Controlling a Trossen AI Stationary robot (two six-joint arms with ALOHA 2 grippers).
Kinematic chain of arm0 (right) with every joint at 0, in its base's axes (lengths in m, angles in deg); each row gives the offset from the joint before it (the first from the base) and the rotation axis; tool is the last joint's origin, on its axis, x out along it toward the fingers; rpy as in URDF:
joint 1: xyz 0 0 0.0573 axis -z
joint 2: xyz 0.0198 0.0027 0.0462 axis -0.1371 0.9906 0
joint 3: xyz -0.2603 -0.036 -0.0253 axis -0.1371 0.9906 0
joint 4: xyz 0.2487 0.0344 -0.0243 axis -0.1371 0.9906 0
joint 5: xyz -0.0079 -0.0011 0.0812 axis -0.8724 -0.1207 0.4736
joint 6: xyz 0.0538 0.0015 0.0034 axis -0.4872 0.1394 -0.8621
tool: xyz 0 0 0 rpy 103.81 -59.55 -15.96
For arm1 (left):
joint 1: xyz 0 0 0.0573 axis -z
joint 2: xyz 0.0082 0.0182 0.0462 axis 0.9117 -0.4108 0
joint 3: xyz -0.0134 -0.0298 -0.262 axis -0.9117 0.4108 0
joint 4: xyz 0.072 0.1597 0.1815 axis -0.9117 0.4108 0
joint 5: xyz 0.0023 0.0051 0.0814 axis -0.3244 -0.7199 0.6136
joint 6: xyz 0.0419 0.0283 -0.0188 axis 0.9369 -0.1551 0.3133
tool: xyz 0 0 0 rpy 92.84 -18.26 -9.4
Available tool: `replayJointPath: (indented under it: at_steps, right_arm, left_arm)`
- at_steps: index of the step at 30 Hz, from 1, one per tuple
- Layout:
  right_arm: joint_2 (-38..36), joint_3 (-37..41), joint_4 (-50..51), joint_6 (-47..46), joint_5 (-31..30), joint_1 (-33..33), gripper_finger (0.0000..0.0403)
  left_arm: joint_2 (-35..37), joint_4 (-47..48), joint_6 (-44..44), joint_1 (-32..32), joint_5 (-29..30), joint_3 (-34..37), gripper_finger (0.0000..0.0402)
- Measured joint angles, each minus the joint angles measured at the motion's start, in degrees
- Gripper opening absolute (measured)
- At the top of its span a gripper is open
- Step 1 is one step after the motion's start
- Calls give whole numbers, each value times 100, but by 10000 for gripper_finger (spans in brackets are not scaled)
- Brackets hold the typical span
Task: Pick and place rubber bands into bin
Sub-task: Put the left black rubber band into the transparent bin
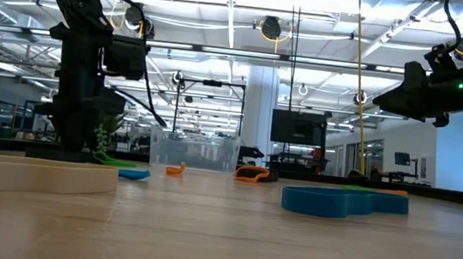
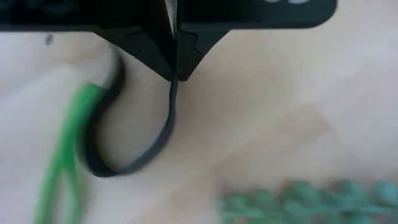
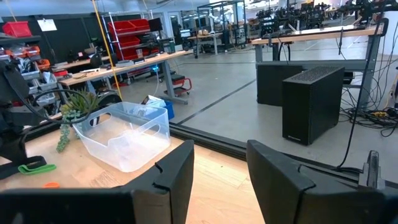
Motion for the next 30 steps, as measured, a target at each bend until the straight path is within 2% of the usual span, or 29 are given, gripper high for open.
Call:
replayJointPath:
  at_steps: [12, 18, 23, 27, 30]
  right_arm:
    - [0, 2, -2, -2, 0, 1, 141]
    - [0, 0, -2, -2, 0, 0, 141]
    - [0, 2, -2, -2, 0, 1, 141]
    - [0, 0, -2, -2, 0, 0, 141]
    - [0, 0, -2, -2, 0, 2, 141]
  left_arm:
    - [1922, -39, 543, 3, -82, -653, 5]
    - [2775, -857, 941, 3, -67, -946, 14]
    - [3126, -1750, 1043, 18, -105, -952, 6]
    - [3148, -2099, 1187, 18, -220, -952, 14]
    - [3117, -2422, 1219, 18, -227, -952, 6]
